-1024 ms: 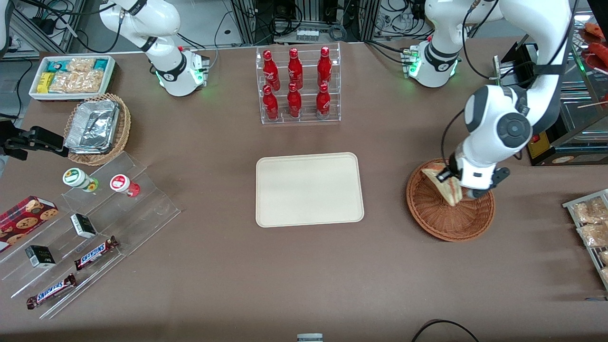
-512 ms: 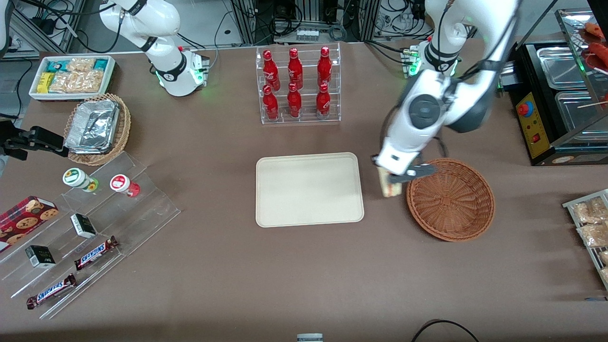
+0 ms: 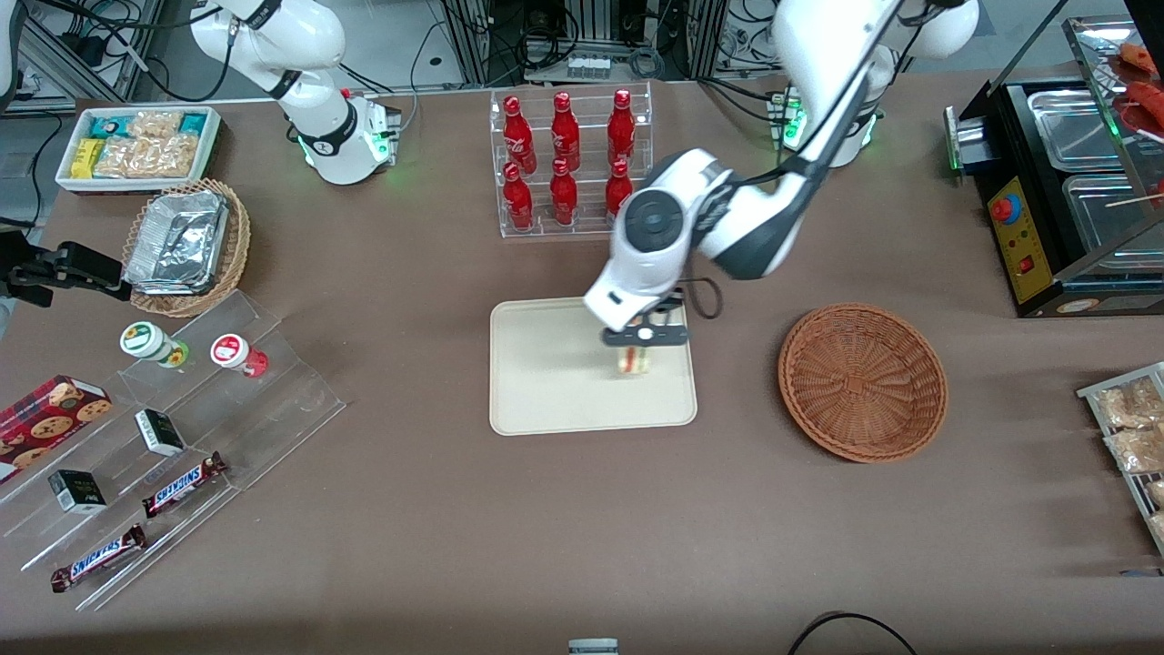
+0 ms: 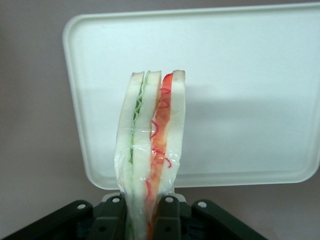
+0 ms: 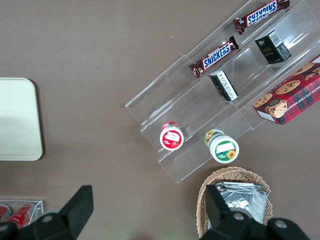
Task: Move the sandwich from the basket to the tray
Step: 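Carry the sandwich with the left gripper over the cream tray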
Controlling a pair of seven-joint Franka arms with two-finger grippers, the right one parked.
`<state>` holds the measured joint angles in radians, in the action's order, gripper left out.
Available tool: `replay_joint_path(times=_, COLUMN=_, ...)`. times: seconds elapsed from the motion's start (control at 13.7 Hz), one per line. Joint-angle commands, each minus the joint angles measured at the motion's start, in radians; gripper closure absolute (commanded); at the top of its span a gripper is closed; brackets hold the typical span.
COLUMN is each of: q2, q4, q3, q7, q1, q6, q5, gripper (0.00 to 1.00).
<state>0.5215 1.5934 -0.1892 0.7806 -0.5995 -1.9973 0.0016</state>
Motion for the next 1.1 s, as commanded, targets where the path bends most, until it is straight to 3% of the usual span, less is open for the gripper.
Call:
replay_joint_path(times=0.0, q2=0.164, q4=-0.234, q3=0.016, q7=0.080, q1=-0.058, q6=0.086, q5=0.044, gripper=1.00)
replay_joint_path(times=0.37, q2=0.296, q4=-0.387, q3=0.019, q7=0.167, q1=-0.100, q6=0.081, q5=0.052, gripper=1.00)
replay_joint_path(times=1.02, q2=0.376, q4=-0.421, q3=0.024, q7=0.186, q1=-0.112, q6=0.069, q5=0.055, gripper=1.00)
